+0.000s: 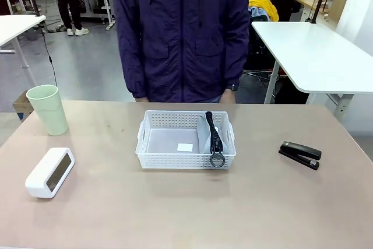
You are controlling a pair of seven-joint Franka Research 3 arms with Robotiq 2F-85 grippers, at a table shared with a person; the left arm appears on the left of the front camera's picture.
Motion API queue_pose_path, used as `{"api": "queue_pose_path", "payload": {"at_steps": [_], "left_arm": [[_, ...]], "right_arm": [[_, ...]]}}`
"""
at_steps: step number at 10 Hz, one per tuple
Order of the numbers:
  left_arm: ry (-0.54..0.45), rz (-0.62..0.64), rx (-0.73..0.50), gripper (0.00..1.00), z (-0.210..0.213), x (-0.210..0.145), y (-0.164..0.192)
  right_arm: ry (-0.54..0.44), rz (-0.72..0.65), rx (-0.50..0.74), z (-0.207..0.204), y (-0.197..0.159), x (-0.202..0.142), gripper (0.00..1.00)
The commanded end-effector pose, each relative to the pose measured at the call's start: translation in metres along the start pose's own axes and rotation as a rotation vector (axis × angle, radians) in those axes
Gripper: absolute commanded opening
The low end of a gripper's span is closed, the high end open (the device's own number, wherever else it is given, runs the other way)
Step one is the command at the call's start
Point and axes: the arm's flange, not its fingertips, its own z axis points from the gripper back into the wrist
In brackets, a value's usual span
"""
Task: Efficiently arrange items inside the basket to fit them all.
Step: Pick up the Digital clock and place it inside the Organizing basket.
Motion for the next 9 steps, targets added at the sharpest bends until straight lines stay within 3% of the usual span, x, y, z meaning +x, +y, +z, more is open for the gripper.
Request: {"api": "queue_pose_path", "payload": {"at_steps": [1, 5, 6, 8, 9], "left_arm": [[0.225, -0.133, 0.173, 1.0, -0.023, 0.03, -0.031], [0.328, -0.147, 0.394, 1.0, -0.09, 0.056, -0.07], [0.271, -0.126, 0.449, 1.0, -0.115, 0.058, -0.075], [0.083, -0.124, 0.431, 1.0, -0.148, 0.06, -0.085], [0.042, -0.142, 0.392, 1.0, -0.15, 0.06, -0.086]], "right_arm": [[-0.014, 0.029, 0.023, 0.0, 0.001, 0.002, 1.0], [-0.014, 0.029, 0.023, 0.0, 0.001, 0.002, 1.0], [-0.014, 0.029, 0.023, 0.0, 0.001, 0.002, 1.0], [-0.014, 0.029, 0.023, 0.0, 0.001, 0.002, 1.0], [-0.014, 0.029, 0.023, 0.0, 0.001, 0.002, 1.0]]}}
